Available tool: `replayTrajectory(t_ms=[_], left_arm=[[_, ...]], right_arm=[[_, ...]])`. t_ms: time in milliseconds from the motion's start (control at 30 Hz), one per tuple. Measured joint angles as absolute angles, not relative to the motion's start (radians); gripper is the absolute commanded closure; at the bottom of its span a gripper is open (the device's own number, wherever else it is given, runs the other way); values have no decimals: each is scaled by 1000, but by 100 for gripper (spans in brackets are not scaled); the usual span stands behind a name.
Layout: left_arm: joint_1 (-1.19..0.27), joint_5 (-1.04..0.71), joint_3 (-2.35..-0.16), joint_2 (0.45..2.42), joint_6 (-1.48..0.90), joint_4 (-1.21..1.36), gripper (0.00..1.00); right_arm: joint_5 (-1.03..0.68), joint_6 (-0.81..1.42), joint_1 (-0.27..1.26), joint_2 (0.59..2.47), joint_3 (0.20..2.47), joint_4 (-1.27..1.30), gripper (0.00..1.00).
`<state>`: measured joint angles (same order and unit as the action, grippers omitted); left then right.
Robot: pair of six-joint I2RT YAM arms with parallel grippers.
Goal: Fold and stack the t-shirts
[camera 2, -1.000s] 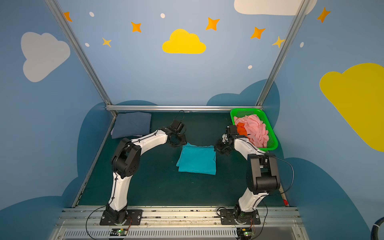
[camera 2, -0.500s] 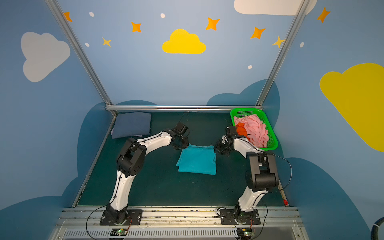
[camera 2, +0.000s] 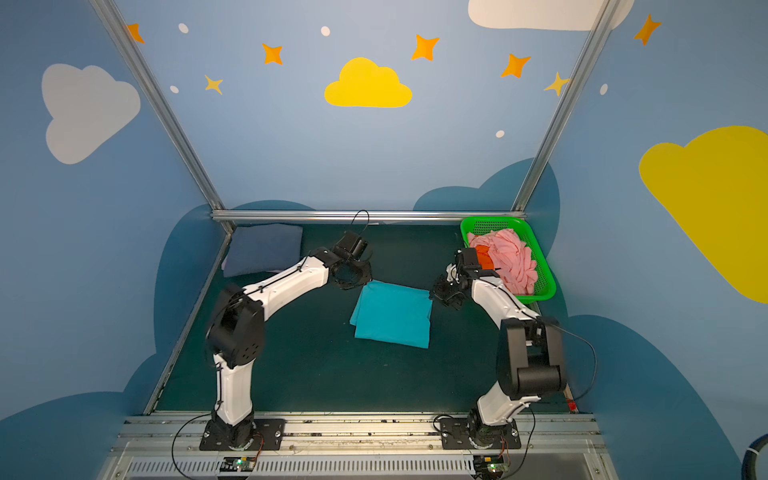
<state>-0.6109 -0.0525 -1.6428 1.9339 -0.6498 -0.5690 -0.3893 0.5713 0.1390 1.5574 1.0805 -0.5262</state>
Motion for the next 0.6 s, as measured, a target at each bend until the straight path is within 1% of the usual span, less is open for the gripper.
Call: replayTrajectory(t_ms=[133, 267, 433, 600], left_arm=[[-626, -33, -1594, 1795, -659, -558, 96], [-626, -15, -1570, 1771, -670, -539, 96], [-600, -24, -1589, 1866, -673, -519, 96], [-552, -73, -1678, 2052, -675, -487, 96]], right_arm=[[-388, 579, 139, 1461, 1085, -547, 100], [-386, 588, 139, 1445, 1124, -564, 100], [-381, 590, 139, 1525, 1221, -576, 100], [-373, 590, 139, 1699, 1327, -568, 100]])
